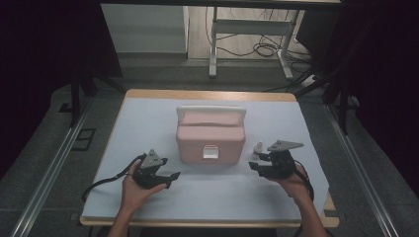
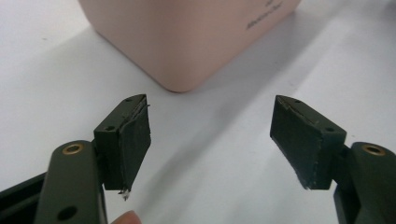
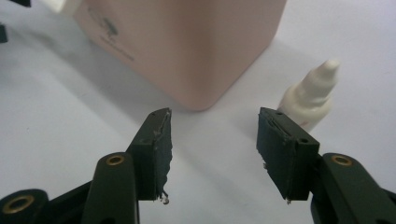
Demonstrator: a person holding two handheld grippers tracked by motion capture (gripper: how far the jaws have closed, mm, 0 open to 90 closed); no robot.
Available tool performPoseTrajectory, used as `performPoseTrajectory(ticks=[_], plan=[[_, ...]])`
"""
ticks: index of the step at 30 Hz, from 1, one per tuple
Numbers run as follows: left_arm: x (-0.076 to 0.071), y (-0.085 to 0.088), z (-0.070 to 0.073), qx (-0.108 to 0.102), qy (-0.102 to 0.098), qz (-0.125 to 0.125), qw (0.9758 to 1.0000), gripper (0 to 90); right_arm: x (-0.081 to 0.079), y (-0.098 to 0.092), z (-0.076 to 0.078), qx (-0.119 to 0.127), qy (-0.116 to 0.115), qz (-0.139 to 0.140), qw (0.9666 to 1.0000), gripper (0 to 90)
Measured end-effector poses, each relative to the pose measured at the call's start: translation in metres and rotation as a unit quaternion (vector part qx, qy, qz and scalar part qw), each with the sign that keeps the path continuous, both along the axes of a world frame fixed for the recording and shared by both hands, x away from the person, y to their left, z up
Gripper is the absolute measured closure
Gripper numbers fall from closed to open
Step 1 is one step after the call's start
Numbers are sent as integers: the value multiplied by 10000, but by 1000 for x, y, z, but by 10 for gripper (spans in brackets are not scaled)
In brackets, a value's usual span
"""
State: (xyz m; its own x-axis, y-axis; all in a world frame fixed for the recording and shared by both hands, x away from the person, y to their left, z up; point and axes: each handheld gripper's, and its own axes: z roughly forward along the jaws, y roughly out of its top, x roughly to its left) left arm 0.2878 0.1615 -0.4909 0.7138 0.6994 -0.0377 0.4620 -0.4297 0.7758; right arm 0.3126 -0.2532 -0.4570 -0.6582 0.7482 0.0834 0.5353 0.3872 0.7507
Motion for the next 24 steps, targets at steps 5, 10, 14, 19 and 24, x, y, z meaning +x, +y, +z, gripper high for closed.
performPoseTrajectory(ticks=[5,10,14,19,24], plan=[[0,-1,-1,70,-1,10,10000,289,-15,1,-20,86,-64,103,9999,448],[0,-1,-2,96,-3,15,10000,290,-25,6,-39,56,13,234,9997,446],[0,-1,-2,73,-4,13,10000,289,-26,10,-47,80,18,290,9995,444],[-2,2,2,8,-26,52,10000,293,-27,11,-50,192,-65,321,9993,433],[-3,4,5,-43,-48,56,10000,296,-29,2,-48,365,-186,255,9988,413]])
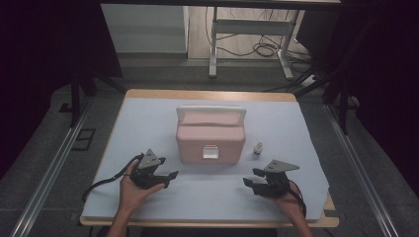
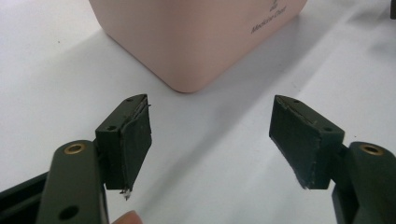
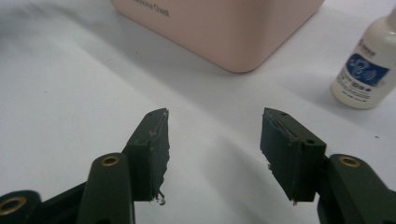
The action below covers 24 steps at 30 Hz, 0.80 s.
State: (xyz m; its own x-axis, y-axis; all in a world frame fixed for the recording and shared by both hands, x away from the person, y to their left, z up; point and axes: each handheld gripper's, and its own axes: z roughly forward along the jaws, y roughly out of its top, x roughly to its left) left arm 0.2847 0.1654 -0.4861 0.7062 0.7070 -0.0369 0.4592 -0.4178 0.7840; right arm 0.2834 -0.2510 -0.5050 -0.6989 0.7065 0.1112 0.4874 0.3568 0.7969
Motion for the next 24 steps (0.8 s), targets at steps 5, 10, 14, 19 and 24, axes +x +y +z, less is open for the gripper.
performPoseTrajectory(ticks=[5,10,14,19,24], plan=[[0,2,2,-3,9,-5,10000,287,0,-5,0,-8,-48,-35,10000,398],[1,7,7,59,27,-8,10000,299,0,-10,-1,-62,-109,-105,9999,399],[2,13,16,178,46,-82,9998,309,0,-17,2,22,-159,-174,9997,411],[5,18,32,532,-74,-356,9979,332,-1,-19,2,111,-90,-99,9998,411],[18,31,57,343,-3,-739,9967,344,0,-18,1,118,-17,-62,9999,409]])
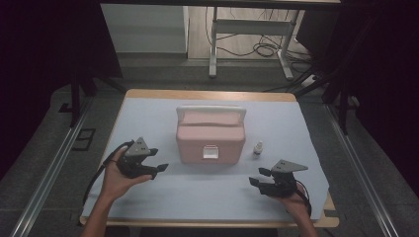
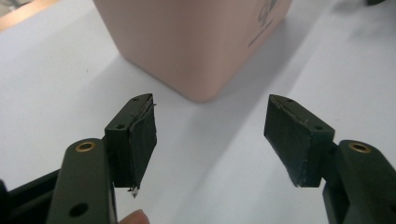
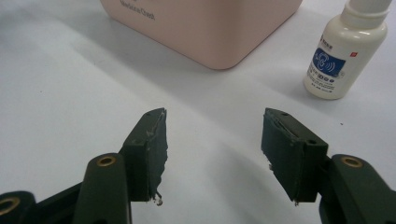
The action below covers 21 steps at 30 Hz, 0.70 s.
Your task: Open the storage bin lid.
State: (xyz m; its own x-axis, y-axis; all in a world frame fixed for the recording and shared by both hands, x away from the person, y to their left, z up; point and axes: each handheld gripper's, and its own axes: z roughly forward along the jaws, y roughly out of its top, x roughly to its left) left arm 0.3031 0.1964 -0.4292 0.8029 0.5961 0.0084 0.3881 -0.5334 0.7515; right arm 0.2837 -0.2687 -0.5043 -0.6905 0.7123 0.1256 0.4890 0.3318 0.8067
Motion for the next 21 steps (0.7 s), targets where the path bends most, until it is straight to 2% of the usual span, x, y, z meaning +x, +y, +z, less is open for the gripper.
performPoseTrajectory(ticks=[3,6,12,16,21], plan=[[10,6,11,-39,94,-253,9996,355,0,0,0,5,16,7,10000,416],[19,9,20,-25,153,-393,9991,370,0,0,0,6,13,19,10000,417],[38,11,33,8,123,-576,9983,373,0,0,0,-37,46,36,10000,413],[52,9,45,106,95,-711,9974,374,0,3,-3,-108,68,63,9999,412],[66,10,63,43,111,-903,9958,370,0,4,-4,-141,71,94,9998,410]])
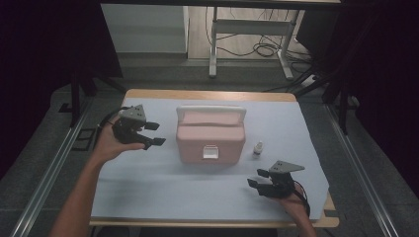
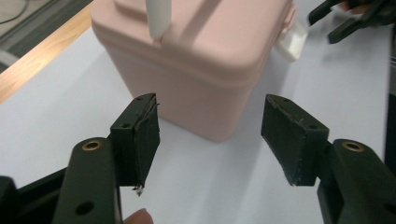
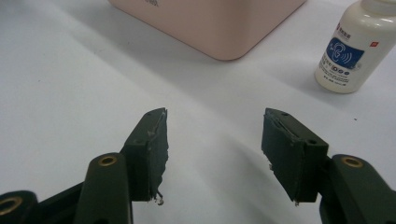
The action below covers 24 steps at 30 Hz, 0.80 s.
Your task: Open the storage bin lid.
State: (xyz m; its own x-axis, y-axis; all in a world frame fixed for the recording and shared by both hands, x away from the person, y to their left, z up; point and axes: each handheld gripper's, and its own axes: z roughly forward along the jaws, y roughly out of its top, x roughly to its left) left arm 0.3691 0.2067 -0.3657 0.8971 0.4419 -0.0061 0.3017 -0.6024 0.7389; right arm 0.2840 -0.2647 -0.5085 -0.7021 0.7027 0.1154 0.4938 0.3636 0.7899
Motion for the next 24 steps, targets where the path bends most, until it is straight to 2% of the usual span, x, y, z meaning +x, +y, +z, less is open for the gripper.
performPoseTrajectory(ticks=[4,11,14,18,24], plan=[[11,1,13,-8,56,-66,10000,372,0,-1,0,14,2,0,10000,406],[28,-12,32,259,84,-243,9993,374,1,0,-2,-3,33,0,10000,405],[34,-19,40,284,87,-343,9990,374,1,1,-2,-14,40,4,10000,405],[43,-28,47,421,85,-476,9979,375,0,2,-3,-29,56,17,10000,405],[53,-38,56,440,107,-571,9973,384,1,5,-5,-47,89,75,9999,404]])
